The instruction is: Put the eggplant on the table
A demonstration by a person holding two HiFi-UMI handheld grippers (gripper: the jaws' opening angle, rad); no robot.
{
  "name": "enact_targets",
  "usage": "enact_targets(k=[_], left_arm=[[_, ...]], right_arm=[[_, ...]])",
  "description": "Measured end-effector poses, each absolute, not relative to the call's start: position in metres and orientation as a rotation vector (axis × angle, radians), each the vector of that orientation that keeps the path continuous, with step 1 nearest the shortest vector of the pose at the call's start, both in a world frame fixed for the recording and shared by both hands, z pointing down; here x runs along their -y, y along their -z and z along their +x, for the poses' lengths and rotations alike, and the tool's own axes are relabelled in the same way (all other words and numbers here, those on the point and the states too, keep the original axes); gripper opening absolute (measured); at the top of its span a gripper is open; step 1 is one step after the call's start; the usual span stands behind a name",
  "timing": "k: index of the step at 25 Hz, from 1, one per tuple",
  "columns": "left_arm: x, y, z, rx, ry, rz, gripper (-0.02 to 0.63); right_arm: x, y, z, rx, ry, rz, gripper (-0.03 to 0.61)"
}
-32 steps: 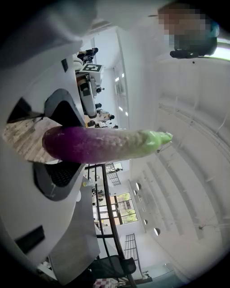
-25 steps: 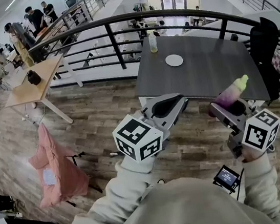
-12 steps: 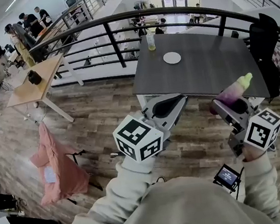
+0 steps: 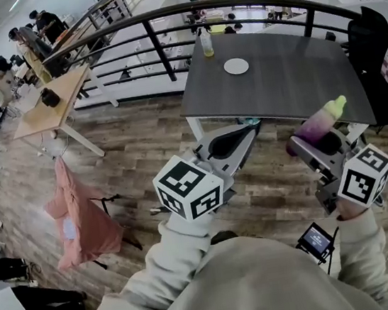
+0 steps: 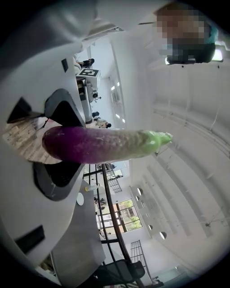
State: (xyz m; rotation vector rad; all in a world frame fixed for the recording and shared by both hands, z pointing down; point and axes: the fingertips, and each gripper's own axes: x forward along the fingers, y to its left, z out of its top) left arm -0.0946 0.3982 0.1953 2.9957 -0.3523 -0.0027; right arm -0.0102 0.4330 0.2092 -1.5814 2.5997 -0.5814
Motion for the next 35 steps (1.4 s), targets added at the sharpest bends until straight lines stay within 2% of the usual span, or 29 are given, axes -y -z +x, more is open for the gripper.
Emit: enact_targets(k=[6, 23, 35], left_arm=[[-0.412, -0.198, -0.094, 0.358, -0.039, 2.996, 0.005], [-0.365, -0.198, -0.077, 0.343, 0.125, 3.019, 0.005], [-0.267, -0.201, -0.065, 0.332, 0.172, 3.037, 0.005]], right_arm=[[-0.440, -0.218, -0.009, -2.613, 0.629, -1.525, 0.235], [-0.406, -0.223, 0.017, -2.597, 0.635, -1.596, 0.235], [-0.308, -0.236, 0.028, -2.608, 0.662, -1.627, 0.235]])
